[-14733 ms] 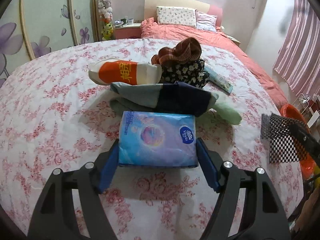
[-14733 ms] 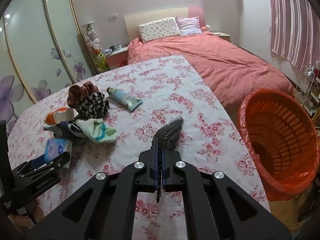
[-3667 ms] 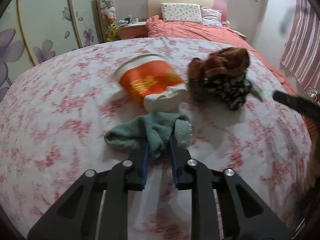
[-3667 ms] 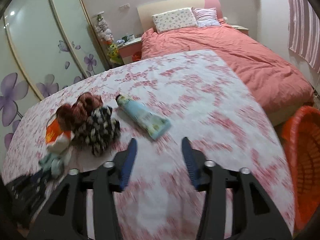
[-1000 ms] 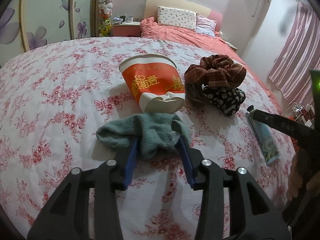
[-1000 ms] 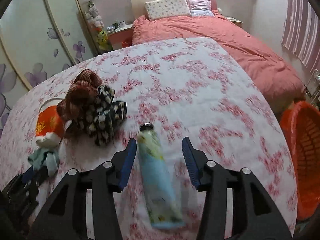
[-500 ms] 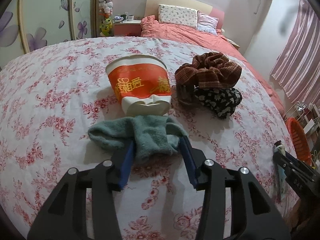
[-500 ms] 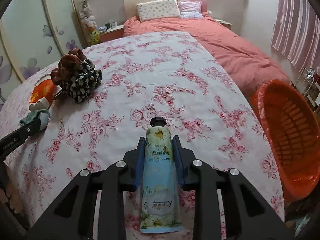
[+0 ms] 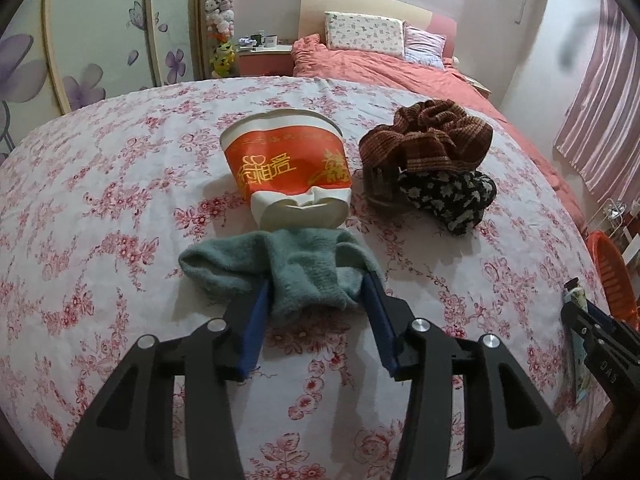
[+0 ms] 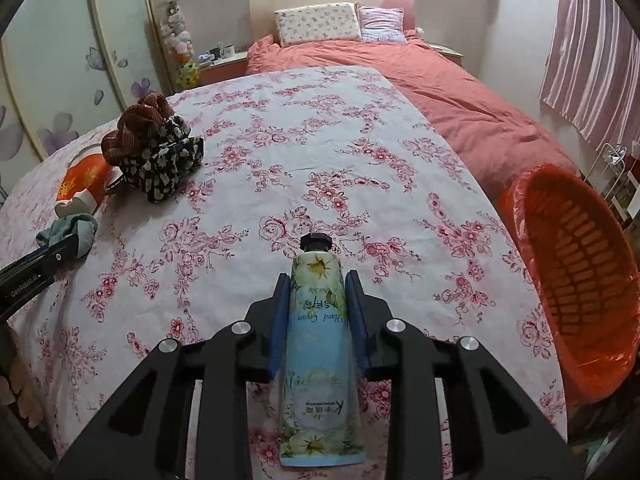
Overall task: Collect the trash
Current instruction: 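Carry the towel and lotion tube over the orange basket with both tools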
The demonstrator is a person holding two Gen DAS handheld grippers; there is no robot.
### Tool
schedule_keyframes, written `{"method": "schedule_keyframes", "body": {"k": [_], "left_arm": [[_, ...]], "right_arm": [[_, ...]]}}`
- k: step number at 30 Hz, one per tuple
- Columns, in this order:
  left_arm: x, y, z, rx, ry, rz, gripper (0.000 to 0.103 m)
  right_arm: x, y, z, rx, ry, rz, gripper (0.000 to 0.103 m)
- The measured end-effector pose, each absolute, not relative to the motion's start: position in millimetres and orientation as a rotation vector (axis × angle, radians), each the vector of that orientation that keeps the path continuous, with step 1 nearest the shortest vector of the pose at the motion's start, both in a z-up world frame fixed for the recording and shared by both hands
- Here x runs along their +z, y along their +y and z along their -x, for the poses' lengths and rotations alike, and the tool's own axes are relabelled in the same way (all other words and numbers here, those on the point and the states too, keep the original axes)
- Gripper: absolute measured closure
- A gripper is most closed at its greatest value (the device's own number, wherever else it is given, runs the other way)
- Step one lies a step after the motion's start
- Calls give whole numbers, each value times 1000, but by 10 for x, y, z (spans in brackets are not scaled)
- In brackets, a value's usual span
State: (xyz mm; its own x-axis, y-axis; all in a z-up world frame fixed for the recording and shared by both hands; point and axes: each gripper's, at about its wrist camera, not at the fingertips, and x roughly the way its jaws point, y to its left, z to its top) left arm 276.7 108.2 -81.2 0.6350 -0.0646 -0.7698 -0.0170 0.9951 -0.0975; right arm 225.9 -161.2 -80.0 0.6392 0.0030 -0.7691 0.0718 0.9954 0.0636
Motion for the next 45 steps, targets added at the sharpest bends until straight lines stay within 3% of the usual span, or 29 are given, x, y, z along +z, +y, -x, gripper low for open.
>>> {"method": "schedule_keyframes", "body": {"k": [22, 24, 28, 45], "left_arm": [[-804, 1156, -2739, -52, 874, 139, 56], [-801, 1151, -2741, -49, 874, 135, 59], [-790, 1181, -2733, -49, 871, 145, 84], [-190, 691, -2265, -216, 736, 139, 86]], "right_arm": [[-811, -1712, -2262, -33, 874, -120, 74], [-810, -1698, -2260, -38, 875, -112, 74], [-808, -1724, -2216, -33, 869, -134, 75], [-333, -2188, -1752, 35, 692, -348, 75]]}}
